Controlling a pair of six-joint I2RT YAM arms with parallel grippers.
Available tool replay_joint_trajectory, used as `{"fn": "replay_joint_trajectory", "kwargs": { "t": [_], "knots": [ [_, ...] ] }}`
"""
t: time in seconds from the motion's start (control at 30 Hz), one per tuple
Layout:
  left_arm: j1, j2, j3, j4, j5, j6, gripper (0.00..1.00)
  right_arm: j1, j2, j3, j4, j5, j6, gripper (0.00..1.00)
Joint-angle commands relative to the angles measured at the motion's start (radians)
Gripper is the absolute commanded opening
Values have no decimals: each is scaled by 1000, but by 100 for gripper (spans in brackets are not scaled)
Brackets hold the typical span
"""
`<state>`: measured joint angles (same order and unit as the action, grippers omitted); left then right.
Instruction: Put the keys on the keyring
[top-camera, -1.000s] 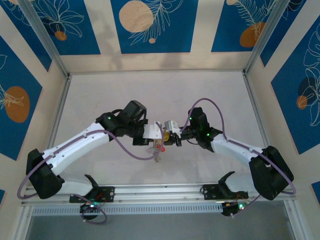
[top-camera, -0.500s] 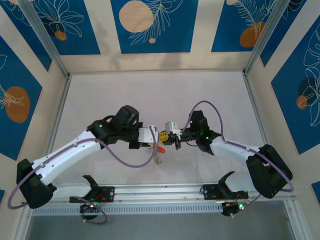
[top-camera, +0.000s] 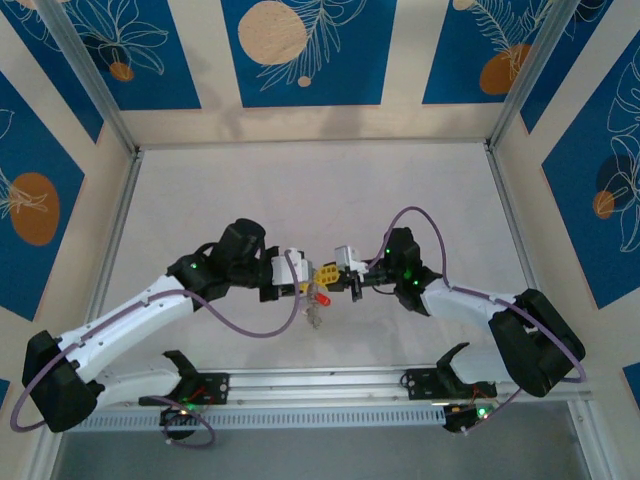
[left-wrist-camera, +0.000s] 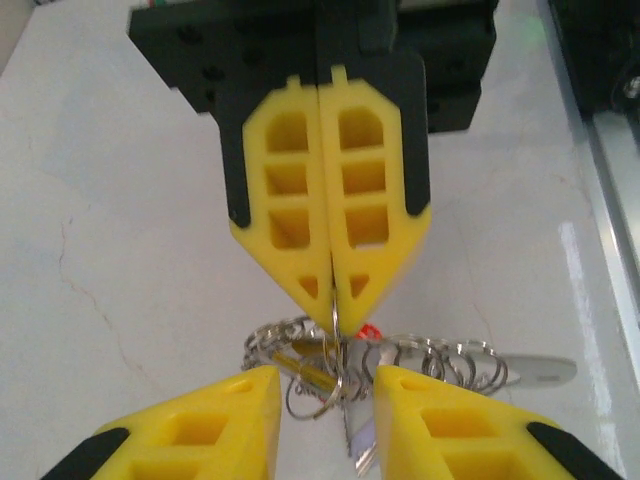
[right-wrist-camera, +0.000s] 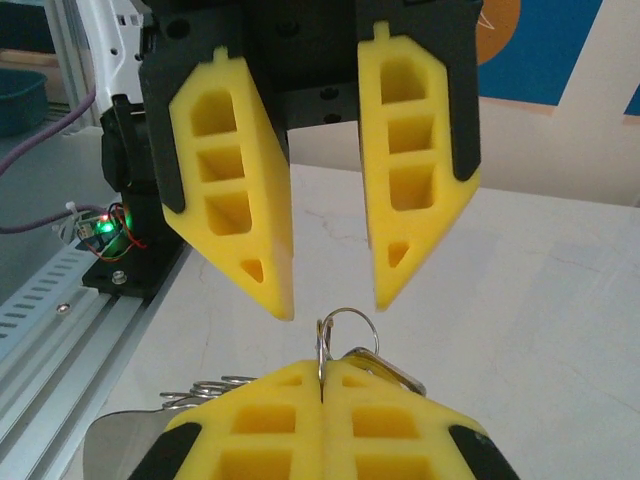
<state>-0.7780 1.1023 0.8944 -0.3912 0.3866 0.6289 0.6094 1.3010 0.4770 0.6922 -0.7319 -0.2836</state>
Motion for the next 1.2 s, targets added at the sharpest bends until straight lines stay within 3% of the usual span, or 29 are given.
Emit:
{"fn": "replay_joint_trajectory", "kwargs": {
  "t": [0.0,0.47,0.77,1.03,1.17],
  "knots": [
    [9,-6,-18,60,77,-39,30,7,-9,-18,81,14,21,0],
    [11,15,-60,77,27,-35,29,15,-21,-52,117,45,12,0],
    [11,45,-43,85,73,-29,15,18,-6,-36,107,40,1,0],
    [11,24,-23,42,38,-12,1,23,0,-36,47,55,-39,0],
    [10,30,39,-54,-15,17,0,27,-10,-23,-35,68,-73,8]
  ]
}}
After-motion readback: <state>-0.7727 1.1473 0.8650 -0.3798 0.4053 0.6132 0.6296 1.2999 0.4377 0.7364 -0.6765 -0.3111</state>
